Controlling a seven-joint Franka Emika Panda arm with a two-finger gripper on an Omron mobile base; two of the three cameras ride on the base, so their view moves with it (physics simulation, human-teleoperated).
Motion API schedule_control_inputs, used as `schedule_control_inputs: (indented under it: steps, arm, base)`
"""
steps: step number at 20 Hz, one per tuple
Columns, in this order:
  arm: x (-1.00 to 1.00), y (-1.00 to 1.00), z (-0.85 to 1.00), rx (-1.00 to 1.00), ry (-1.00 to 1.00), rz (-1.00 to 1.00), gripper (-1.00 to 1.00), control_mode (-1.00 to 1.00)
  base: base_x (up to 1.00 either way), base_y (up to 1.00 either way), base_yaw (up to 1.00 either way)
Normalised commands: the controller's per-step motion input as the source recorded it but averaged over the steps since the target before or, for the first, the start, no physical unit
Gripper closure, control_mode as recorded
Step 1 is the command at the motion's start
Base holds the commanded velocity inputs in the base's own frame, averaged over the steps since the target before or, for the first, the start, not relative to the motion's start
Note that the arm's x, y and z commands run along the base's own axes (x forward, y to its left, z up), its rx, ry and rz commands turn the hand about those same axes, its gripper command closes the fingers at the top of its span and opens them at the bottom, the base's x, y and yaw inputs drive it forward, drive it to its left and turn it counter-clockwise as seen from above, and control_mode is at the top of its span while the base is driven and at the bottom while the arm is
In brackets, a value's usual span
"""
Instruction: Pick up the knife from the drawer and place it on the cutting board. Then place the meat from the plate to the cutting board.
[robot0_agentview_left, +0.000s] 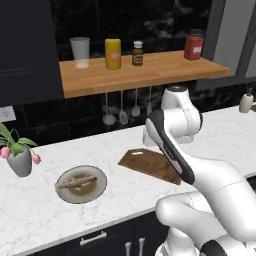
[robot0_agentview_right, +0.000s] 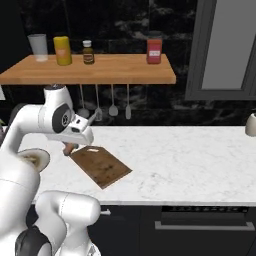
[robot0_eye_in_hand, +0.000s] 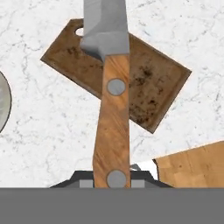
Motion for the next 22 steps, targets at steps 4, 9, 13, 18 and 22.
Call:
schedule_control_inputs:
  steps: [4,9,13,18,22]
  arm:
    - [0.07,-0.43,-0.52,-0.13,0.2,0.74,1.0,-1.0]
    - [0.29,-0.4,-0.45,-0.03,0.06,0.76,1.0,-1.0]
    - [0.65,-0.25,-0.26,0.0,0.0,0.76,1.0,-1.0]
    - [0.59,-0.02,-0.55,-0.04,0.04,0.2,1.0,-1.0]
    - [0.36,-0.33,-0.83,-0.04,0.0,0.09,1.0,-1.0]
  base:
    - [0.0,0.0,0.0]
    - [0.0,0.0,0.0]
    - [0.0,0.0,0.0]
    - [0.0,0.0,0.0]
    - [0.0,0.0,0.0]
